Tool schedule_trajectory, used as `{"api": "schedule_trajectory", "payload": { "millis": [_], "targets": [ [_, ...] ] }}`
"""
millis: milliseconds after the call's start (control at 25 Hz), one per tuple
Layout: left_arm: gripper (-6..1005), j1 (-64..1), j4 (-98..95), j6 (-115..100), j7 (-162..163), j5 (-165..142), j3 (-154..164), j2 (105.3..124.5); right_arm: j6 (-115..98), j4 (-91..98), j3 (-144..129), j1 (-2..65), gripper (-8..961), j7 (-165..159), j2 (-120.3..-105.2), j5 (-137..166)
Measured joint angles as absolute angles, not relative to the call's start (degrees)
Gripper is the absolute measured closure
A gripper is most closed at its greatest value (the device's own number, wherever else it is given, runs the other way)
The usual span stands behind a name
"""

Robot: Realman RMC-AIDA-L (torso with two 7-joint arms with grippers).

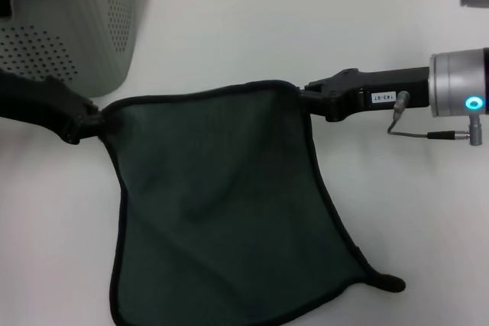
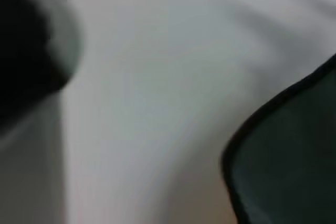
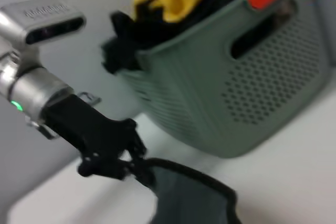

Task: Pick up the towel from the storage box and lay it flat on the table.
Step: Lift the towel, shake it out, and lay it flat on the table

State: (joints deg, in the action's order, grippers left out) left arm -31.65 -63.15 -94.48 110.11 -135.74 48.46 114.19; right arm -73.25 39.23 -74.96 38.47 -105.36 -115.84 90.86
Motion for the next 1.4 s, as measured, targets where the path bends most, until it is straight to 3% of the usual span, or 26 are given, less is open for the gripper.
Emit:
{"api": "schedule_trajectory", "payload": {
  "millis": [640, 1400],
  "targets": [
    [969, -33.1, -62.1, -82.4, 111.1, -142.7, 48.8, 118.15, -63.9, 41.4, -74.9, 38.9, 776, -103.5, -115.78, 97.7],
    [934, -32.6, -59.9, -79.4, 111.5, -142.8, 48.6, 119.26, -59.0, 40.3, -74.6, 38.5, 761, -102.6, -116.0, 96.9]
  ]
}}
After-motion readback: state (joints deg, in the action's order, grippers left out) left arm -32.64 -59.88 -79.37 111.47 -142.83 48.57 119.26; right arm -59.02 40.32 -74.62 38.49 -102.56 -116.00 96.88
